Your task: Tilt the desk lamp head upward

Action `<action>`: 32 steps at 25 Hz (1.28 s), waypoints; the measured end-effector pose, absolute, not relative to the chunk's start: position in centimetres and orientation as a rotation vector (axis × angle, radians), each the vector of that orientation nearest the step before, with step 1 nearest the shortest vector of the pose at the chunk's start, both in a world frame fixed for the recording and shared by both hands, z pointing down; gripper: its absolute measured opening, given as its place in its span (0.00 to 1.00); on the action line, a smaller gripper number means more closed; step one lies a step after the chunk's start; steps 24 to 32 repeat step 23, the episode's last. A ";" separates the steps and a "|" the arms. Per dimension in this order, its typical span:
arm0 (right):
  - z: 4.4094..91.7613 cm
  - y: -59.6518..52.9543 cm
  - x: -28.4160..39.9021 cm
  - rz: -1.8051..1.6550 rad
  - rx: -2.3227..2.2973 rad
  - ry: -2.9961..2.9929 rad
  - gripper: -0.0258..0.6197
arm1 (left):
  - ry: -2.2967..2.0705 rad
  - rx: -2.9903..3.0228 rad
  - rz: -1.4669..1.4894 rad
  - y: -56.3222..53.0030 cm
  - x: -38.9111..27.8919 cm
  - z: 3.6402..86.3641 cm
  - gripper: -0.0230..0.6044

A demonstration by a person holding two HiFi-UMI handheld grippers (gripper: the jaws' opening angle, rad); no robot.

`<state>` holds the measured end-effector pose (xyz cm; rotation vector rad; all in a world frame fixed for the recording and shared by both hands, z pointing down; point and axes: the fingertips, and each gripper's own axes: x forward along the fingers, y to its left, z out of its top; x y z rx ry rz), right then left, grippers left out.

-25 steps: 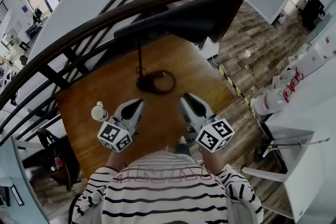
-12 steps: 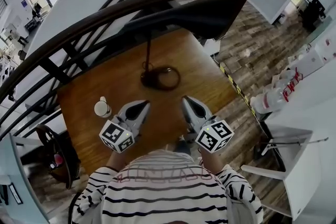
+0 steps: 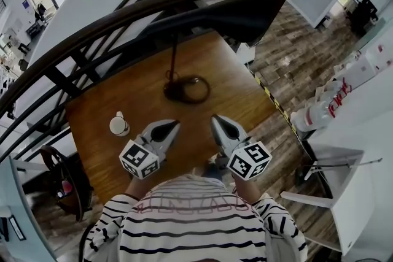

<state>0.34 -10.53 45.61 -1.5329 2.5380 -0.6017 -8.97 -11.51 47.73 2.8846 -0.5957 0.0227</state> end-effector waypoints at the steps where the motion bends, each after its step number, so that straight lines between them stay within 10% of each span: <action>1: 45.6 -10.4 0.4 -0.598 -1.540 2.541 0.04 | -0.595 2.885 0.024 -11.4 -8.9 47.8 0.04; 32: 45.7 -10.4 -0.7 -0.572 -1.564 2.594 0.04 | -0.628 2.861 0.022 -11.5 -10.1 48.3 0.04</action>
